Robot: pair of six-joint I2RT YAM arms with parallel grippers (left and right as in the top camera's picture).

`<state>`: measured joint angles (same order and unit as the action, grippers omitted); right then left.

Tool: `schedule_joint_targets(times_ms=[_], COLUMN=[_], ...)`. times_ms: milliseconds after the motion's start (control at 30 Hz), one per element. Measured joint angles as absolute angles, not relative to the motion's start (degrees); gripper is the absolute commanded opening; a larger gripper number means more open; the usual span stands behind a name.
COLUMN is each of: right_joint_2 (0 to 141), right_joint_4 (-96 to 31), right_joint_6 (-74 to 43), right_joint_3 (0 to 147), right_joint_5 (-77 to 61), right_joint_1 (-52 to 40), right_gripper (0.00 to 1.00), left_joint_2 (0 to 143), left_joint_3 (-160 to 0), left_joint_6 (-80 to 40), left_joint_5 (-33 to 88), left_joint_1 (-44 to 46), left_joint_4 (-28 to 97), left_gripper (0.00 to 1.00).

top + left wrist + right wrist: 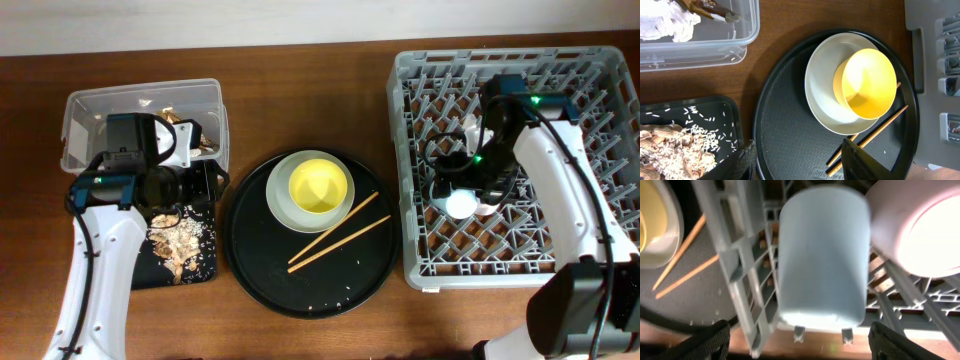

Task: Sort waste into correct bins and load items into the dishwasher rack
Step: 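Place the light-blue cup upside down in the rack with right gripper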

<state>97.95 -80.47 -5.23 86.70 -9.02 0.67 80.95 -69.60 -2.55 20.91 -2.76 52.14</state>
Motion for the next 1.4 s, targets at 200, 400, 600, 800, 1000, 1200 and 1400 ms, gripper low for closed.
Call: schedule_joint_targets(times_ms=[200, 400, 600, 800, 1000, 1200, 1400], right_joint_2=[97.9, 97.8, 96.4, 96.4, 96.7, 98.0, 98.0], right_joint_4=[-73.4, -73.2, -83.6, -87.2, -86.3, -83.1, -85.3], right_joint_6=[-8.2, -9.0, -8.5, -3.8, -2.8, -2.5, -1.3], right_joint_3=[79.7, 79.6, 88.4, 91.4, 91.4, 91.4, 91.4], right_joint_5=[-6.5, -6.2, -6.0, -9.3, -10.2, -10.2, -12.6], right_joint_1=[0.7, 0.7, 0.7, 0.7, 0.7, 0.6, -1.0], right_gripper=[0.57, 0.42, 0.39, 0.40, 0.54, 0.77, 0.22], left_joint_2=[80.9, 80.9, 80.9, 80.9, 80.9, 80.9, 80.9], left_joint_3=[-69.6, -69.6, -69.6, -69.6, -69.6, -69.6, -69.6], left_joint_6=[-2.5, -2.5, -2.5, -2.5, -2.5, -2.5, -2.5], left_joint_5=[20.9, 20.9, 20.9, 20.9, 20.9, 20.9, 20.9], left_joint_1=[-2.8, -2.8, -2.8, -2.8, -2.8, -2.8, -2.8], left_joint_4=[52.5, 52.5, 52.7, 52.7, 52.7, 52.7, 52.7], left_gripper=[0.54, 0.54, 0.54, 0.54, 0.54, 0.54, 0.54])
